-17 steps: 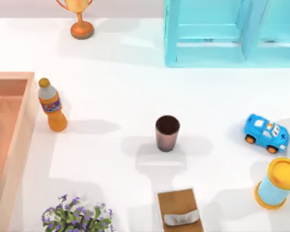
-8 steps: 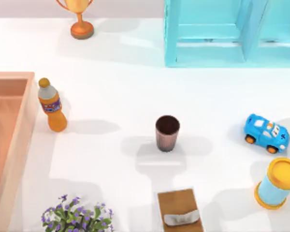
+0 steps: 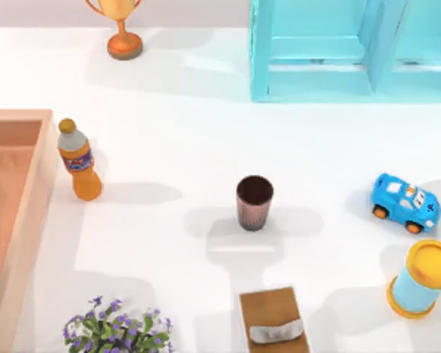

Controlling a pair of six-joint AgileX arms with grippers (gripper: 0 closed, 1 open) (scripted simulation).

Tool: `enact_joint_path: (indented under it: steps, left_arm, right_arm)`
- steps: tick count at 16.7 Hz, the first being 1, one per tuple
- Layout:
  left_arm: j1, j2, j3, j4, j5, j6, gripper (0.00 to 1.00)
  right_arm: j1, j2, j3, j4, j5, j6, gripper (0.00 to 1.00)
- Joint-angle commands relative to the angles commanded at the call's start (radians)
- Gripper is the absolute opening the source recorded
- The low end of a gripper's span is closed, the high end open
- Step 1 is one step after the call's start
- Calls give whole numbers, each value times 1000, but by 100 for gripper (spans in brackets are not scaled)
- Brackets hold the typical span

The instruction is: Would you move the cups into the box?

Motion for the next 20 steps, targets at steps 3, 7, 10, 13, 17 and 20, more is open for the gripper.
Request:
enact_joint_path:
  steps: [3, 7, 10, 13, 17, 20]
  left_arm:
    - [-1, 0, 17, -17, 0, 0, 100]
    - [1, 9, 168, -166, 0, -3, 100]
    - [-4, 6, 316, -313, 0, -5, 100]
    - [-8, 2, 395, -392, 0, -7, 100]
    - [-4, 4, 398, -395, 0, -7, 100]
    - [-29, 33, 430, -405, 0, -31, 100]
  right_arm:
    - [0, 0, 0, 0, 0, 0, 100]
    - [0, 0, 0, 0, 0, 0, 100]
    - [0, 0, 0, 0, 0, 0, 100]
    - [0, 0, 0, 0, 0, 0, 100]
    - [0, 0, 0, 0, 0, 0, 100]
    - [0, 0, 0, 0, 0, 0, 100]
